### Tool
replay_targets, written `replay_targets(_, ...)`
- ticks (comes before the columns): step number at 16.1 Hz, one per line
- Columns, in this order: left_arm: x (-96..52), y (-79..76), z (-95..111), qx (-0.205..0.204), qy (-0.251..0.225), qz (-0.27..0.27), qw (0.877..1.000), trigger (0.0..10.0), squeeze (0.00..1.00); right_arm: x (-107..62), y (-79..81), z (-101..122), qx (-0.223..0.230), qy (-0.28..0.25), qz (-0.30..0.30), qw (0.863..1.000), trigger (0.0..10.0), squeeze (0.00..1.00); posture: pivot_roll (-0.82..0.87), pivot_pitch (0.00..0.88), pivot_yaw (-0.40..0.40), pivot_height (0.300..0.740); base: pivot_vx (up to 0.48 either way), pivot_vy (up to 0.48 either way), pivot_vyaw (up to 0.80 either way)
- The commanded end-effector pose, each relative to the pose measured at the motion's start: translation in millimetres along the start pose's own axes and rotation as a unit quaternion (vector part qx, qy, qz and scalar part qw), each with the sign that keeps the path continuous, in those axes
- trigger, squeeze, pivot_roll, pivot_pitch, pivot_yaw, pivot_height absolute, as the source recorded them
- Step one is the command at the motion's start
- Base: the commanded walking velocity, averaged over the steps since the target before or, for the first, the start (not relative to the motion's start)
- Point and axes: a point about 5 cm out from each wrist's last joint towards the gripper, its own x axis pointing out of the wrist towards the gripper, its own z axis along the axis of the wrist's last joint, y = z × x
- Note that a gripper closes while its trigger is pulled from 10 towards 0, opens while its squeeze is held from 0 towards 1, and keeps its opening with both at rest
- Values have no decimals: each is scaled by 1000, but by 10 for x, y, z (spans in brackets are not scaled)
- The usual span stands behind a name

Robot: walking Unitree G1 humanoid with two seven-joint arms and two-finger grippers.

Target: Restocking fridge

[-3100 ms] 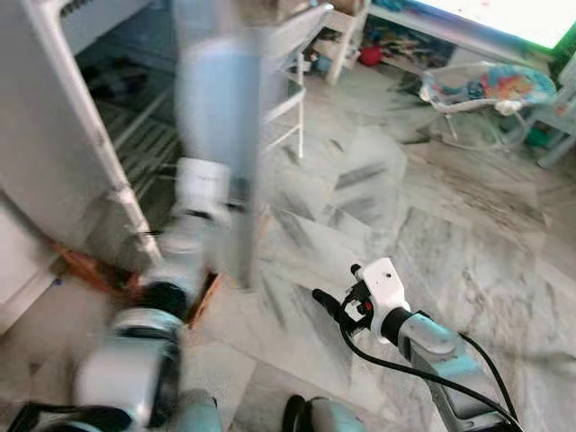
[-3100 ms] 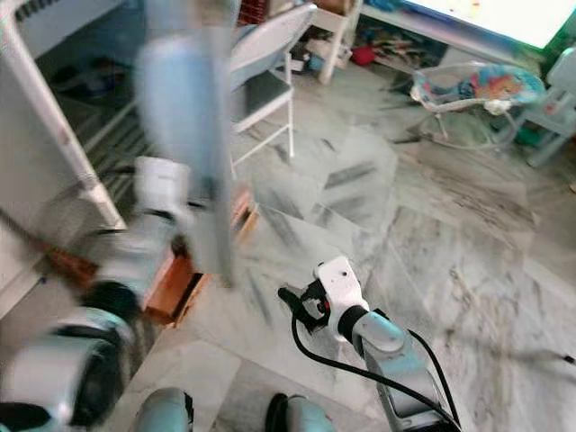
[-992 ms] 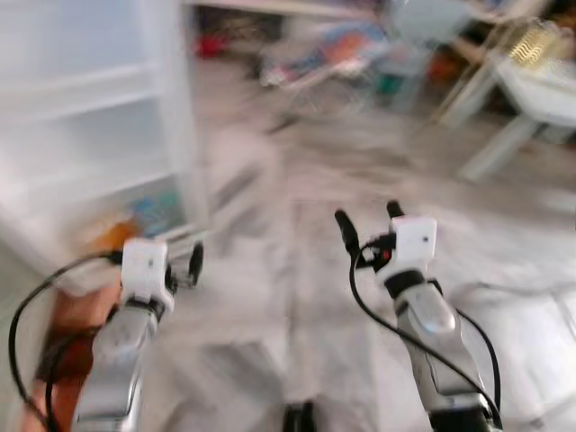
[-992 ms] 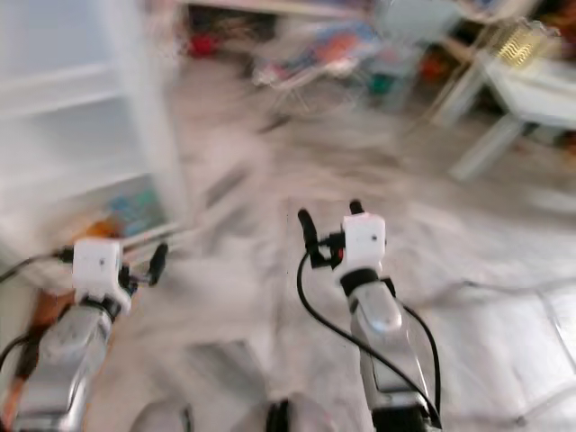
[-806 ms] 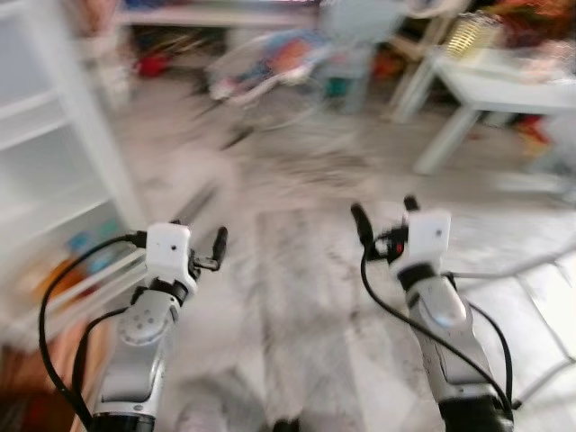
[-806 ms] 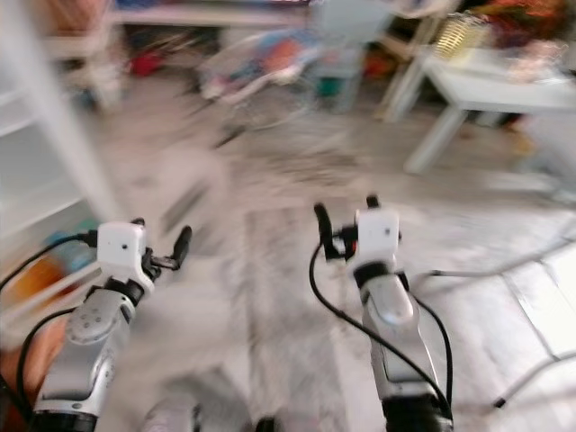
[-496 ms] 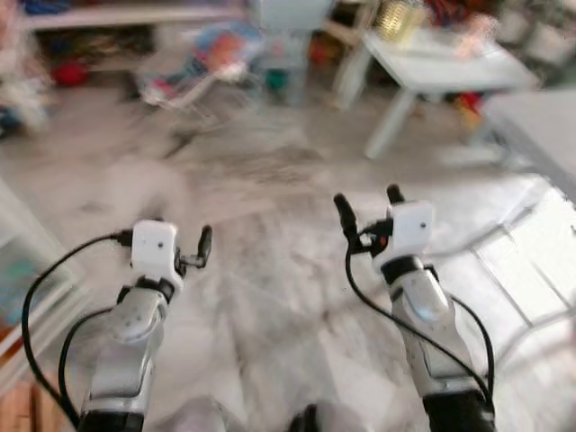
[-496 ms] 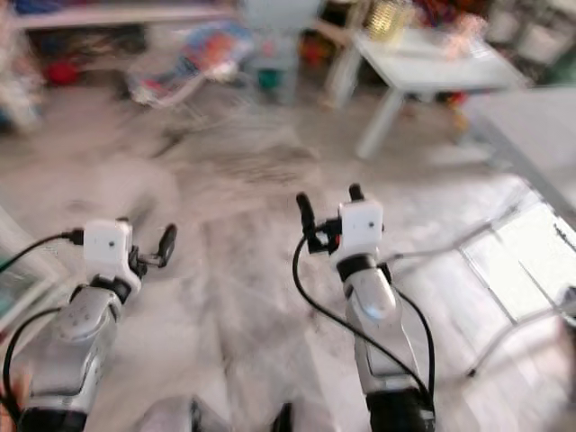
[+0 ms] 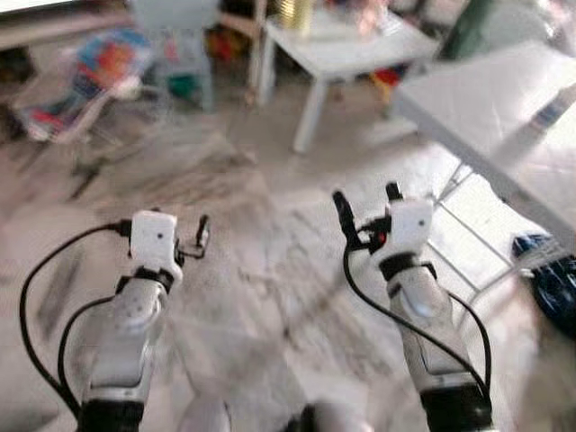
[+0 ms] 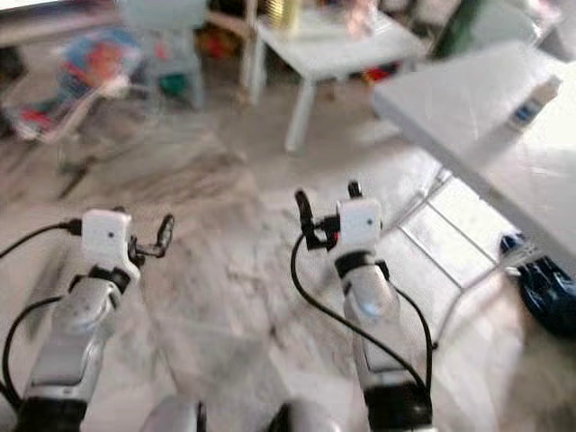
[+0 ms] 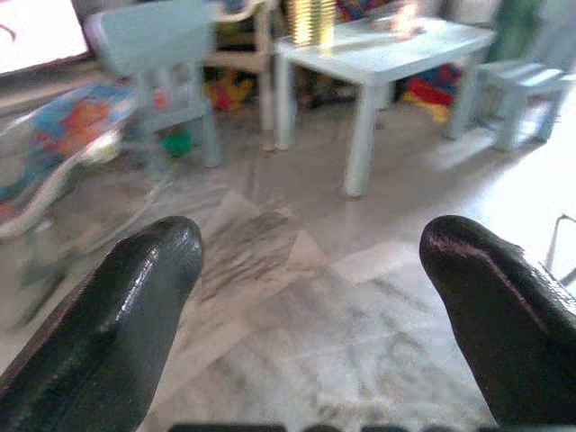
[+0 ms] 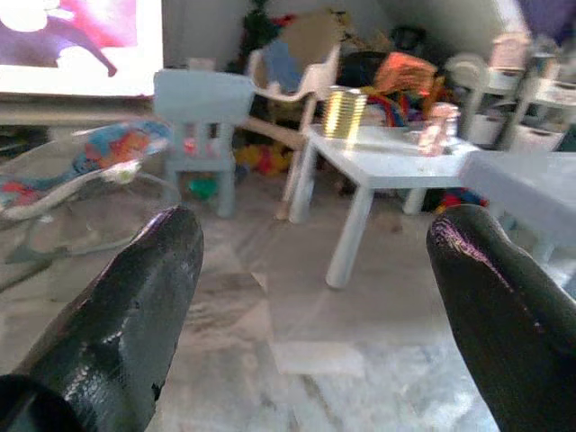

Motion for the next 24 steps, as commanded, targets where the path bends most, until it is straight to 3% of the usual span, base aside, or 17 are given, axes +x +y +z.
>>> replay_targets(1, 2, -131, 33, -2, -6, -24, 1000, 10000, 0, -27, -111, 41, -15, -4, -14, 1000, 10000, 0, 141, 133, -97, 740, 480, 0, -800)
replay_targets(3, -29, -104, -65, -6, 8, -17, 1000, 10000, 0, -48, -117, 21, -15, -2, -16, 1000, 10000, 0, 125, 136, -99, 740, 480, 0, -800)
replay_targets(14, 61, -121, -19, -12, -1, -18, 1000, 10000, 0, -69, -49, 26, -13, -8, -7, 1000, 10000, 0, 123, 118, -101, 740, 480, 0, -800)
replay_targets(21, 113, -104, -2, -23, -7, -7, 1000, 10000, 0, -79, -46, 28, -13, -10, -4, 1000, 10000, 0, 118, 117, -100, 740, 411, 138, -59)
replay_targets(22, 117, -70, -9, 9, -11, 2, 1000, 10000, 0, -84, -51, 23, -14, -9, -6, 1000, 10000, 0, 118, 117, -100, 740, 296, 379, 0)
replay_targets(24, 119, -58, -29, -10, -7, 8, 1000, 10000, 0, -91, -57, 18, -16, -8, -7, 1000, 10000, 0, 114, 117, -102, 740, 264, 399, 0)
